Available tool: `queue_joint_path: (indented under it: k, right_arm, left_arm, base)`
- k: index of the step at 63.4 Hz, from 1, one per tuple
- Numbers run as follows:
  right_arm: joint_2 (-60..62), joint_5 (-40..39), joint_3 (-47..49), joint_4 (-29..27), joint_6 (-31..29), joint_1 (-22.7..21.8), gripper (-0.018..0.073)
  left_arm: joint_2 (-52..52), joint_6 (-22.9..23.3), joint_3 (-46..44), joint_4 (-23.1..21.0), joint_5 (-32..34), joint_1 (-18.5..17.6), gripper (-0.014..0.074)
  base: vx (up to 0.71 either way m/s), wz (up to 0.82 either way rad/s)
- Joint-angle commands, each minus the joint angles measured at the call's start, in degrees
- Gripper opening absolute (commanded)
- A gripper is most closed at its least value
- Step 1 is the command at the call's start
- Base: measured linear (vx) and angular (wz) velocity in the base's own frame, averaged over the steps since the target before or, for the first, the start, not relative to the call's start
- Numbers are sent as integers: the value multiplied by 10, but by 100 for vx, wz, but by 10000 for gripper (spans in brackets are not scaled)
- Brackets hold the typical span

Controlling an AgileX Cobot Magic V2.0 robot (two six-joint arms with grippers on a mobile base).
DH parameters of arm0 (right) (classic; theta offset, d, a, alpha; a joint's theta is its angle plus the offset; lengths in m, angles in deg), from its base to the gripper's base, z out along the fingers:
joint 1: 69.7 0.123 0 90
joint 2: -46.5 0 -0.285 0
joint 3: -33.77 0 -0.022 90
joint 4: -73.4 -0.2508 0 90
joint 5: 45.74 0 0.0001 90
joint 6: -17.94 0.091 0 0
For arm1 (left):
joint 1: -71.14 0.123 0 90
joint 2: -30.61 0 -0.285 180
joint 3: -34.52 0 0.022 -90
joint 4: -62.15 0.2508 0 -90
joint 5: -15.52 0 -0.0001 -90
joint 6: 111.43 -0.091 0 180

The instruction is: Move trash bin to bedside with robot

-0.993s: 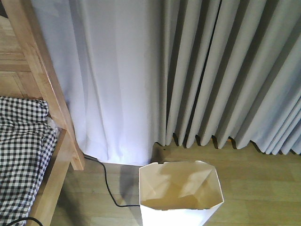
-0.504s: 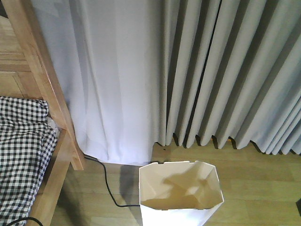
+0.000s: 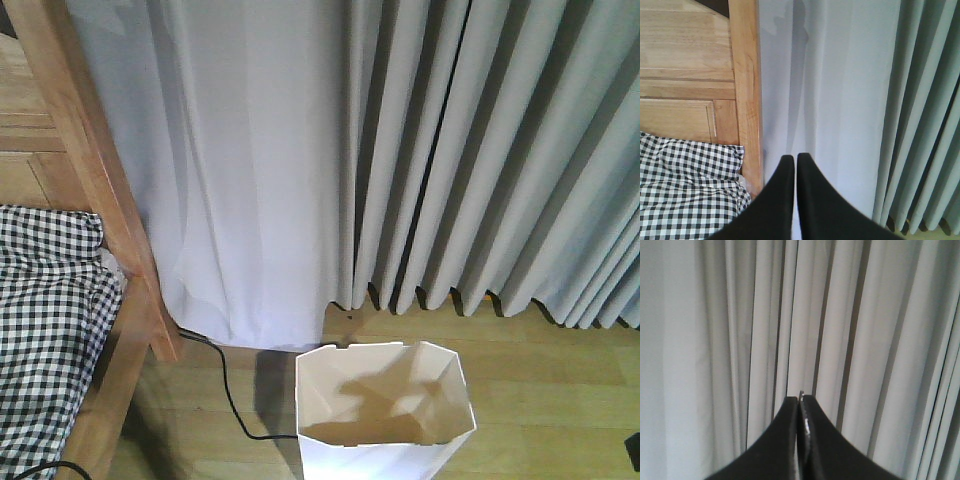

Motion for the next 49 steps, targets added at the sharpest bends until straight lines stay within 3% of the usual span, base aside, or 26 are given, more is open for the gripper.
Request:
queue_joint_path:
  k: [1,49]
  right_arm:
    - [8,-39,-10,-2,1,-1,-10]
    - [8,-39,-10,-2,1,-1,-10]
  left_arm:
    - [7,1,15,0,46,0,-6]
    - [7,1,15,0,46,0,-6]
  base:
    - [0,0]
    - [0,0]
